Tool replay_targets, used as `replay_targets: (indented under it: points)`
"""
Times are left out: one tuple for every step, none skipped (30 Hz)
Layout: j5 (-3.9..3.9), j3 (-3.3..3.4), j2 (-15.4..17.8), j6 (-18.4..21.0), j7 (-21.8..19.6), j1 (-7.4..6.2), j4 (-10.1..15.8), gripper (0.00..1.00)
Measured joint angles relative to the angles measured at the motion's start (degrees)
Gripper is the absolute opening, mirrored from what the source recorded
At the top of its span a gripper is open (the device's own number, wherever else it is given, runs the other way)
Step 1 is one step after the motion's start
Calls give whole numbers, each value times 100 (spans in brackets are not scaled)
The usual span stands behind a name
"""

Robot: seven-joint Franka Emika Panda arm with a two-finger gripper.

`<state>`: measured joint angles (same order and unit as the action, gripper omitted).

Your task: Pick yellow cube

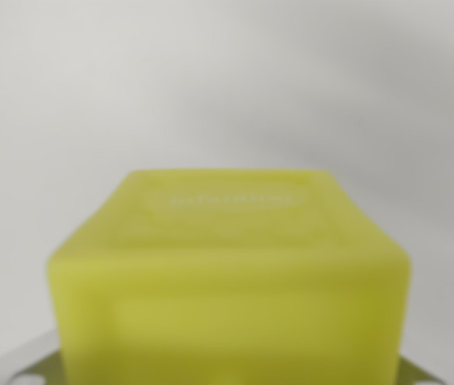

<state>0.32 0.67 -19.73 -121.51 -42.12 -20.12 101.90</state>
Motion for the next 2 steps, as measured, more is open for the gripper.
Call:
replay_targets:
  points:
    - [0, 0, 0, 0, 0, 0, 0, 0]
    - [0, 0, 0, 0, 0, 0, 0, 0]
